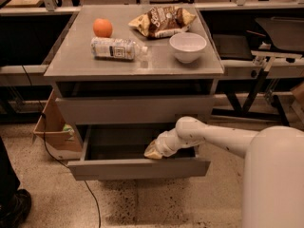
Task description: Open middle drawer
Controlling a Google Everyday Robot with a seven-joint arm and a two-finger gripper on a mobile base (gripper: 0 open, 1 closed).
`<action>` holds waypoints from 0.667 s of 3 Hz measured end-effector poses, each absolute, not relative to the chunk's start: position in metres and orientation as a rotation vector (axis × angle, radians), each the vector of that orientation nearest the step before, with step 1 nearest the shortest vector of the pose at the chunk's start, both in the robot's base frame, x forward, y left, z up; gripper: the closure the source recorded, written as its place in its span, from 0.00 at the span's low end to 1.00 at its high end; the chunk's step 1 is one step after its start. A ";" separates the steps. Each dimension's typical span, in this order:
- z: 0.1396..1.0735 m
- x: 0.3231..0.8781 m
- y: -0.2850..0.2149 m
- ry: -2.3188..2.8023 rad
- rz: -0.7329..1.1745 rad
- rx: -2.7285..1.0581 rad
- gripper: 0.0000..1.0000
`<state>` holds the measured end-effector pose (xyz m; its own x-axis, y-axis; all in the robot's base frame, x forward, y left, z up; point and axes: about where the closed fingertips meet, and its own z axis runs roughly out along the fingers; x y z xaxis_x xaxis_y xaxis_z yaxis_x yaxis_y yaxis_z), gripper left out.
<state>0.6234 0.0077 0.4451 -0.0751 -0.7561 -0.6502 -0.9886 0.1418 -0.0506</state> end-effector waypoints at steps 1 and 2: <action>0.434 0.598 0.012 1.895 0.610 -1.725 1.00; 0.435 0.598 0.012 1.895 0.610 -1.725 1.00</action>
Offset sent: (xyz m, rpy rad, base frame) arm -0.1110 0.0009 -0.0389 -0.0506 0.1924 0.1323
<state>0.5981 0.0119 0.4346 -0.0701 -0.7703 -0.6338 -0.9954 0.0957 -0.0063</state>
